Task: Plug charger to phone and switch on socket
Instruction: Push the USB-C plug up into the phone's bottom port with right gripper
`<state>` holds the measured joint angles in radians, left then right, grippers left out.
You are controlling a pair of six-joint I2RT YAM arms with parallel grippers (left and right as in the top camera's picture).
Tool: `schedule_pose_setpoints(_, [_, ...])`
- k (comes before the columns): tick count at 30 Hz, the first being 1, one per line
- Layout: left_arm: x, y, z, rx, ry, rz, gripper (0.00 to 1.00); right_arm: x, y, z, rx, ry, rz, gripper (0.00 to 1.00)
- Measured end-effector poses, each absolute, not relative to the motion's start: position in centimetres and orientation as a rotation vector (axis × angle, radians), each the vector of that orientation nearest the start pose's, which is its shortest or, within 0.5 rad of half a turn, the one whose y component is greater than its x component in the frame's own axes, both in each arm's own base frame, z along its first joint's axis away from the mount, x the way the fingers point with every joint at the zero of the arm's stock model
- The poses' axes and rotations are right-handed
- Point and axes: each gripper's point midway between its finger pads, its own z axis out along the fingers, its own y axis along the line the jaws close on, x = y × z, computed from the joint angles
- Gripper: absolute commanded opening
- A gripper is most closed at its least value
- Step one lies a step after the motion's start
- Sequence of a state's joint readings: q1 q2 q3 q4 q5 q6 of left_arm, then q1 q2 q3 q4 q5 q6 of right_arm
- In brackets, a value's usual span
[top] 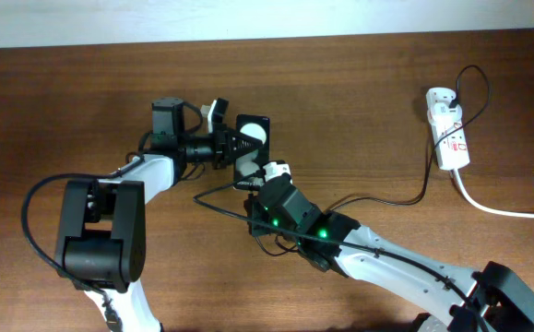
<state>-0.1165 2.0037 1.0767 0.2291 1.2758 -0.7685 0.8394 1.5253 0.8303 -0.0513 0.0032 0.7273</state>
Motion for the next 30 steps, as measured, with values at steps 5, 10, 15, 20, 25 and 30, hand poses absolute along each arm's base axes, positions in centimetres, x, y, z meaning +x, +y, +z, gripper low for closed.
schedule_pose_setpoints(5, [39.9,-21.1,11.4,0.014,2.309,-1.898,0.0,27.9,31.0,10.2,-0.094,2.443,0.776,0.04])
schedule_pose_setpoints(10, [40.5,-20.6,11.7,0.005,2.287,-1.894,0.0,28.7,31.3,10.9,-0.024,2.403,0.833,0.04])
schedule_pose_setpoints(15, [40.3,-21.4,14.3,0.283,2.124,-1.898,0.0,29.1,31.1,11.0,-0.011,2.388,0.83,0.04])
schedule_pose_setpoints(20, [40.3,-21.5,14.5,0.315,2.105,-1.888,0.0,29.6,31.3,10.8,0.0,2.371,0.832,0.35])
schedule_pose_setpoints(25, [40.0,-21.8,14.5,0.345,2.097,-1.892,0.0,30.0,31.1,11.0,-0.021,2.35,0.801,0.87])
schedule_pose_setpoints(30, [38.9,-22.3,14.7,0.391,2.095,-1.95,0.0,29.3,29.3,12.7,-0.043,2.369,0.747,0.99])
